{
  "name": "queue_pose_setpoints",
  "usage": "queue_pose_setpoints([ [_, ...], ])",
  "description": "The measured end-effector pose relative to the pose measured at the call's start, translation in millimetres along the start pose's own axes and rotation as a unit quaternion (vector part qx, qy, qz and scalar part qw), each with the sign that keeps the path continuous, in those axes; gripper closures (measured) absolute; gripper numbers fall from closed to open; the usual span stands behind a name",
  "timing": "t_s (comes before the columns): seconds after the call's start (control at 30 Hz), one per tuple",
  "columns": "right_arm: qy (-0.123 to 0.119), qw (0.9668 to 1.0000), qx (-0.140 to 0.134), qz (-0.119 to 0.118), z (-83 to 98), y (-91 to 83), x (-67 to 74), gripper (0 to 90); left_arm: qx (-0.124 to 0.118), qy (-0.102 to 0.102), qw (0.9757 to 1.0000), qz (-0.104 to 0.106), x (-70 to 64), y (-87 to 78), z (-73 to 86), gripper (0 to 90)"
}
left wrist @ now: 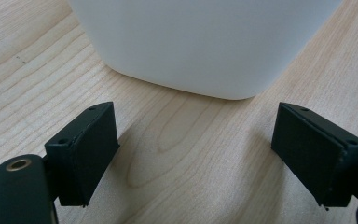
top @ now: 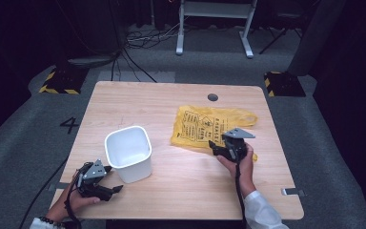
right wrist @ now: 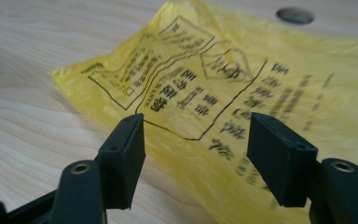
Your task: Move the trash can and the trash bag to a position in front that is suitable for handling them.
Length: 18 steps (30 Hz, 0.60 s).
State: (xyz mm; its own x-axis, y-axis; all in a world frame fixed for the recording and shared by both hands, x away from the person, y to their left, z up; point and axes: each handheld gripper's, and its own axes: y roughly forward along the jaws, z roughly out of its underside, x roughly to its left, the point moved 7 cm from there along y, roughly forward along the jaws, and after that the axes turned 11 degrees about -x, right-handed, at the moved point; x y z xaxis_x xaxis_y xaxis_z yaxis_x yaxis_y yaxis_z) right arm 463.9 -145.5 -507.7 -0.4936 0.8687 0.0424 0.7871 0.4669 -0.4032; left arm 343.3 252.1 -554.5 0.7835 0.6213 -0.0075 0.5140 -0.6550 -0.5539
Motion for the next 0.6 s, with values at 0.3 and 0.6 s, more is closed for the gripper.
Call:
queue_pose_setpoints([
  [0.3, 0.039, 0.9984, 0.026, 0.031, 23.1, 37.5, -9.9, 37.2, 0.0, 0.004, 1.0, -0.002, 0.9, 0.9, -0.8, 14.4],
  [0.6, -0.017, 0.9972, 0.073, 0.01, 29.8, 31.0, -11.2, 35.3, 0.0, 0.004, 1.0, -0.002, 0.8, 0.9, -0.8, 14.4],
])
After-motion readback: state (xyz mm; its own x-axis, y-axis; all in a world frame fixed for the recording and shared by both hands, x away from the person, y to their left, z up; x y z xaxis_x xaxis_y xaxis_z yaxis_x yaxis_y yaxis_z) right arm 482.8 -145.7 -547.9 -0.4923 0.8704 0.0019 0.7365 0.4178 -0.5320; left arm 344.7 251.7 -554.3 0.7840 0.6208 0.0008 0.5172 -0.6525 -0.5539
